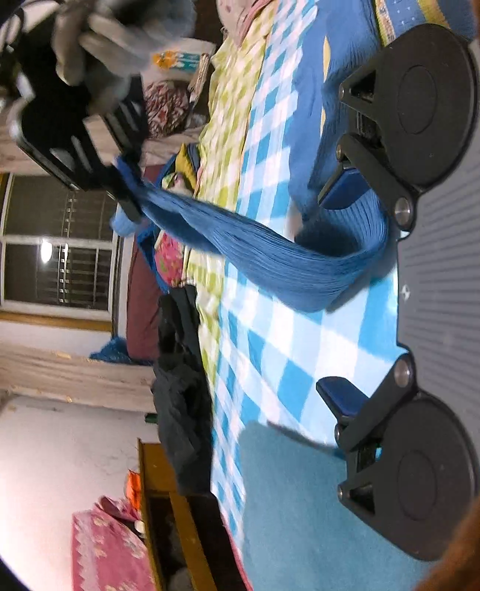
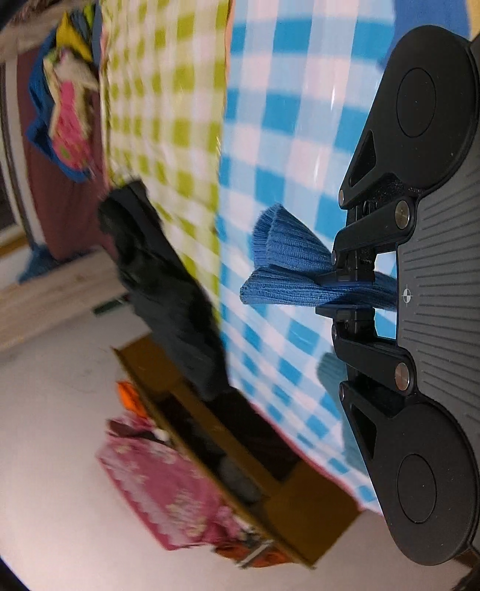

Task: Fold small clothes
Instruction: 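Grasp the other sleeve cuff with the right tool and lift it, then lay the lifted sleeve across the sweater chest and open the right tool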

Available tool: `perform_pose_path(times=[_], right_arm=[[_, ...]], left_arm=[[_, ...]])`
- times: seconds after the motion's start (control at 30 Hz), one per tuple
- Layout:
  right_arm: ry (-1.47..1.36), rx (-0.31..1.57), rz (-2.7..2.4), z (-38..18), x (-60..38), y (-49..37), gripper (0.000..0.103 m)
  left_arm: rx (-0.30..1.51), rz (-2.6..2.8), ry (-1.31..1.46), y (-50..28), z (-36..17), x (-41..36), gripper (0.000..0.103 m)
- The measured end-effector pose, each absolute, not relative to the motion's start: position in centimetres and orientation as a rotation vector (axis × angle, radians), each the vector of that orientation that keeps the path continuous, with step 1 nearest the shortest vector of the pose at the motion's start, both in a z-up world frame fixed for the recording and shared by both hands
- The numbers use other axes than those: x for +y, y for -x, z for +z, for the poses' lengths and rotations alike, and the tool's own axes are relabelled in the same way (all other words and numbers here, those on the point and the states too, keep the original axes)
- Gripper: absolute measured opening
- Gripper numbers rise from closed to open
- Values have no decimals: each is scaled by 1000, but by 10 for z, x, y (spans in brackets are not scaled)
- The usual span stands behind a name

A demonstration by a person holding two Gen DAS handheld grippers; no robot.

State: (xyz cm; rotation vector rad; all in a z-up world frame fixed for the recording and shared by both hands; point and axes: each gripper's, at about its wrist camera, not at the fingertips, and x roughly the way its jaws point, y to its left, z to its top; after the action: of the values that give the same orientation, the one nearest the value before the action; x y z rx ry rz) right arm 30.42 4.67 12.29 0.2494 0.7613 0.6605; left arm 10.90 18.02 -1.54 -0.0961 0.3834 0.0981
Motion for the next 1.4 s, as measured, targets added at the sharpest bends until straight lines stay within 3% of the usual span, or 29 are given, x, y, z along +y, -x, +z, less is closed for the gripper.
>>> perform_pose_path(times=[0.4,0.9,1.13,1.23,1.27,1.33,1.4], right_arm=[[-391,639,554,149,-99,-235,8],[-602,822,272,-12,-228,-192,14],[-766,801,285,-33,-257,-177,31],[-811,777,262,-37,-262,-176,31],[-817,778,259,-38,-262,-179,27],[-807,797,242,-36,-258,-187,10],[-801,790,259,-26,-251,-196,9]], left_arm=[[388,57,-53,-137,-8,113,103],[526,18,-260,-120,-37,73,103],[526,-18,-331,-108,-36,62,103],[523,-36,-343,-109,-34,56,103],[522,-39,-345,-109,-33,55,103],[517,-40,-343,-111,-29,53,103],[509,-35,-328,-113,-23,54,103]])
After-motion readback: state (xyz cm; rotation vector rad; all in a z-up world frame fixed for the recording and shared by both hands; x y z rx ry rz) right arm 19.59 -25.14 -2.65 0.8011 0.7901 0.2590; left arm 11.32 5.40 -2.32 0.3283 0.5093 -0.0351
